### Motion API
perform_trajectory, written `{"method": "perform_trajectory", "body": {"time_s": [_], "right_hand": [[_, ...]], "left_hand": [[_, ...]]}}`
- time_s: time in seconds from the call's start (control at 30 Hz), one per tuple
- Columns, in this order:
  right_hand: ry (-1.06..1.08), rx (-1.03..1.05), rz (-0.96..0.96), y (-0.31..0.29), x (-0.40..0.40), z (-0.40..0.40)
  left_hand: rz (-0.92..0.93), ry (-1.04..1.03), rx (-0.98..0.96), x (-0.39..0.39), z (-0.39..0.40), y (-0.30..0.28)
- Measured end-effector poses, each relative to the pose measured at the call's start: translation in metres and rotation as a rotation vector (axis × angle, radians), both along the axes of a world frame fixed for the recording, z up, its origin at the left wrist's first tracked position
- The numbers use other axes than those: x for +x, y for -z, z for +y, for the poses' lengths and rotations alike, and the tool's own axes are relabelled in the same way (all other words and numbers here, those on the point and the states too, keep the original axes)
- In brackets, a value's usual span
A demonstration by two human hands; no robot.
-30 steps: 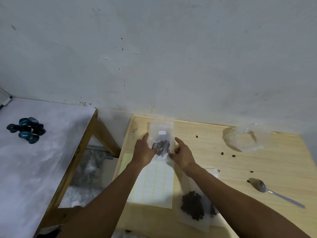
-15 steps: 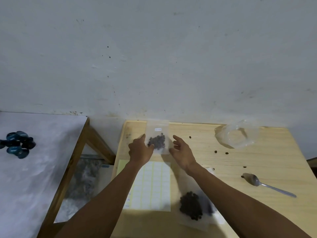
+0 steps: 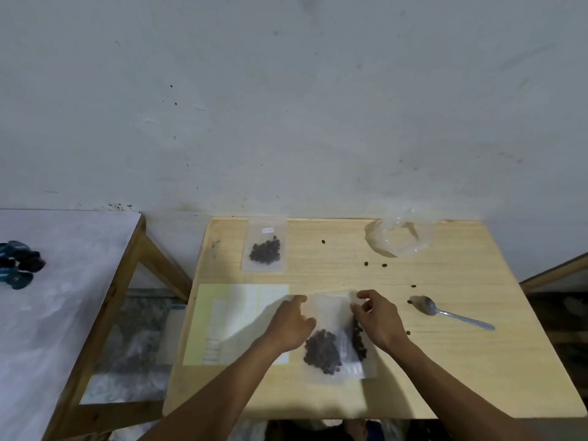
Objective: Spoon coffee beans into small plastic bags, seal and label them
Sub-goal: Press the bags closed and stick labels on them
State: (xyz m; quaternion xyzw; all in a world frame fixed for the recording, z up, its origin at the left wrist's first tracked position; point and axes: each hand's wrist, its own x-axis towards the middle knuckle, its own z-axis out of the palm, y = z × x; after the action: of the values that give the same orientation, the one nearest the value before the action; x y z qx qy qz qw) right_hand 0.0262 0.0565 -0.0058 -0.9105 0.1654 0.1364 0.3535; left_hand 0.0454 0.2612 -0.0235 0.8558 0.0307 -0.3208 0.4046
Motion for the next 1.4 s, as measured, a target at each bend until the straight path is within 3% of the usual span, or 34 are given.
{"method": "perform_trajectory", "body": {"time_s": [0.13, 0.3, 0.67, 0.97, 1.17, 1.27, 1.4], "right_hand": [[0.056, 0.117, 0.086, 0.002, -0.01, 0.002], [0.3, 0.36, 0.095, 0.006, -0.013, 0.005], [0.274, 0.634, 0.13, -0.023, -0.002, 0.011], [0.04, 0.645, 0.142, -0.048, 0.024, 0.063], [-0.008, 0.679, 0.158, -0.045, 0.027, 0.127], [-0.129, 0.562, 0.226, -0.028, 0.014, 0.158], [-0.423, 0.245, 0.243, -0.003, -0.003, 0.195]], "left_hand": [[-0.036, -0.043, 0.011, -0.014, -0.014, 0.001], [-0.081, -0.144, -0.056, -0.026, -0.023, -0.002], [-0.103, -0.439, -0.282, -0.03, -0.001, -0.015], [-0.282, -0.574, -0.355, -0.033, 0.058, -0.043], [-0.357, -0.797, -0.381, -0.053, 0.116, -0.045], [-0.367, -0.961, -0.442, -0.067, 0.146, -0.052], [-0.472, -1.145, -0.388, -0.088, 0.185, -0.057]]}}
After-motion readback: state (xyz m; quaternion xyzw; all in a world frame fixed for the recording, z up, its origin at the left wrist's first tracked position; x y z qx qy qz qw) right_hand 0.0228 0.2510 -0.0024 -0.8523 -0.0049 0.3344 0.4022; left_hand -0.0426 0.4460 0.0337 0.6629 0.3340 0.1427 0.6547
